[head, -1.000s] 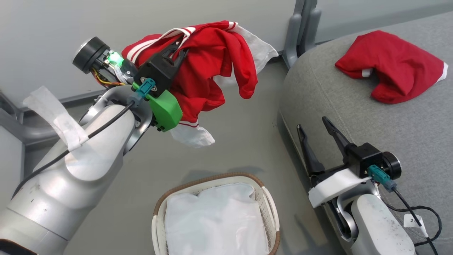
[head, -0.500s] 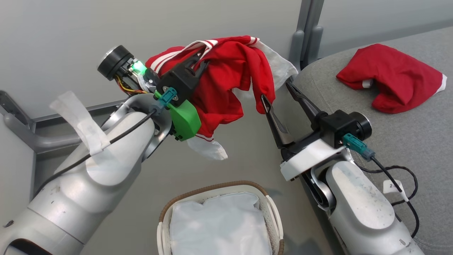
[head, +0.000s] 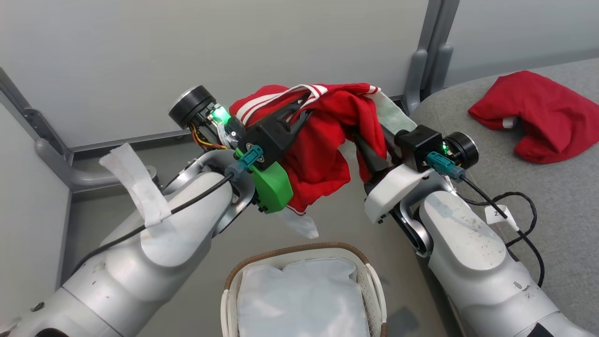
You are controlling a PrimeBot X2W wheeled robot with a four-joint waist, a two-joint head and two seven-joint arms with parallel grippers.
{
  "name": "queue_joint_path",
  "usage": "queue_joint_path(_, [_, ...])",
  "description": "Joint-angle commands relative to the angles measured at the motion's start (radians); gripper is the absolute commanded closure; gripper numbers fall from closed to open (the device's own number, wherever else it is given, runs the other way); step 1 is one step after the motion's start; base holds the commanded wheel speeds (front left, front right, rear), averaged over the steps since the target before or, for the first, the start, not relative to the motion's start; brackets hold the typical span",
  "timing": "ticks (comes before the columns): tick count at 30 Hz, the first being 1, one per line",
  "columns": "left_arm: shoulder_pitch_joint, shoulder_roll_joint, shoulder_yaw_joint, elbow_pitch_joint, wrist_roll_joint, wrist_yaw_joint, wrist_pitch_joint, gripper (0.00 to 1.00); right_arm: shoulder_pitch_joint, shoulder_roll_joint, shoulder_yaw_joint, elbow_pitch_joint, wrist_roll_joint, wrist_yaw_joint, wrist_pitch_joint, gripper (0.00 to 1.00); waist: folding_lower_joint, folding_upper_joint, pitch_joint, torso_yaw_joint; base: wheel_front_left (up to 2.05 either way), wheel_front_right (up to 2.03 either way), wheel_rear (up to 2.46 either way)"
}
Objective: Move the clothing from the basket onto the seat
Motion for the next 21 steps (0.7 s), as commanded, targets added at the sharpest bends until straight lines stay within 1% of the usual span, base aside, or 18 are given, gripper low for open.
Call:
queue_joint_path(1, [0.021, -0.003, 0.004, -0.007, -0.011, 0.004, -0.006, 1.00, -0.014, -0.004, 0.003, 0.009, 0.009, -0.001, -0.002, 1.00, 0.0001, 0.0120, -0.003, 0.004, 0.00, 0.00, 0.00])
queue_joint_path(5, [0.055, -0.001, 0.014, -0.013, -0.040, 0.016, -0.010, 1.00, -0.027, -0.004, -0.009, 0.006, 0.009, -0.001, -0.002, 1.00, 0.0001, 0.0120, -0.005, 0.007, 0.00, 0.00, 0.00])
queue_joint_path(6, [0.067, -0.002, 0.018, -0.014, -0.052, 0.019, -0.014, 0.91, -0.028, -0.004, -0.019, 0.001, 0.003, -0.001, -0.002, 1.00, 0.0001, 0.0120, -0.005, 0.007, 0.00, 0.00, 0.00])
queue_joint_path(8, [0.091, -0.003, 0.025, -0.014, -0.069, 0.026, -0.021, 0.58, -0.027, -0.003, -0.039, -0.006, -0.007, -0.001, -0.002, 1.00, 0.0001, 0.0120, -0.005, 0.007, 0.00, 0.00, 0.00])
queue_joint_path(9, [0.101, -0.003, 0.029, -0.014, -0.076, 0.029, -0.025, 0.55, -0.028, -0.004, -0.051, -0.012, -0.013, -0.001, -0.002, 1.00, 0.0001, 0.0120, -0.005, 0.007, 0.00, 0.00, 0.00])
queue_joint_path(10, [0.114, -0.005, 0.032, -0.014, -0.084, 0.034, -0.032, 0.26, -0.027, -0.004, -0.065, -0.017, -0.019, -0.001, -0.002, 1.00, 0.0001, 0.0120, -0.005, 0.007, 0.00, 0.00, 0.00])
queue_joint_path(11, [0.127, -0.007, 0.034, -0.014, -0.091, 0.036, -0.034, 0.19, -0.027, -0.004, -0.078, -0.021, -0.025, -0.001, -0.002, 1.00, 0.0001, 0.0120, -0.005, 0.008, 0.00, 0.00, 0.00])
queue_joint_path(12, [0.142, -0.009, 0.035, -0.015, -0.100, 0.041, -0.042, 0.06, -0.026, -0.004, -0.095, -0.027, -0.033, -0.001, -0.002, 1.00, 0.0001, 0.0120, -0.005, 0.008, 0.00, 0.00, 0.00])
queue_joint_path(13, [0.154, -0.011, 0.038, -0.015, -0.108, 0.044, -0.045, 0.00, -0.024, -0.004, -0.107, -0.031, -0.038, -0.001, -0.002, 1.00, 0.0001, 0.0120, -0.005, 0.008, 0.00, 0.00, 0.00])
queue_joint_path(16, [0.198, -0.017, 0.043, -0.014, -0.126, 0.052, -0.065, 0.00, -0.015, -0.003, -0.149, -0.044, -0.064, -0.001, -0.002, 1.00, 0.0001, 0.0120, -0.002, 0.007, 0.00, 0.00, 0.00])
queue_joint_path(21, [0.265, -0.029, 0.047, -0.017, -0.147, 0.053, -0.086, 0.00, 0.004, -0.003, -0.202, -0.056, -0.099, -0.001, -0.002, 1.00, 0.0001, 0.0120, 0.005, 0.002, 0.00, 0.00, 0.00])
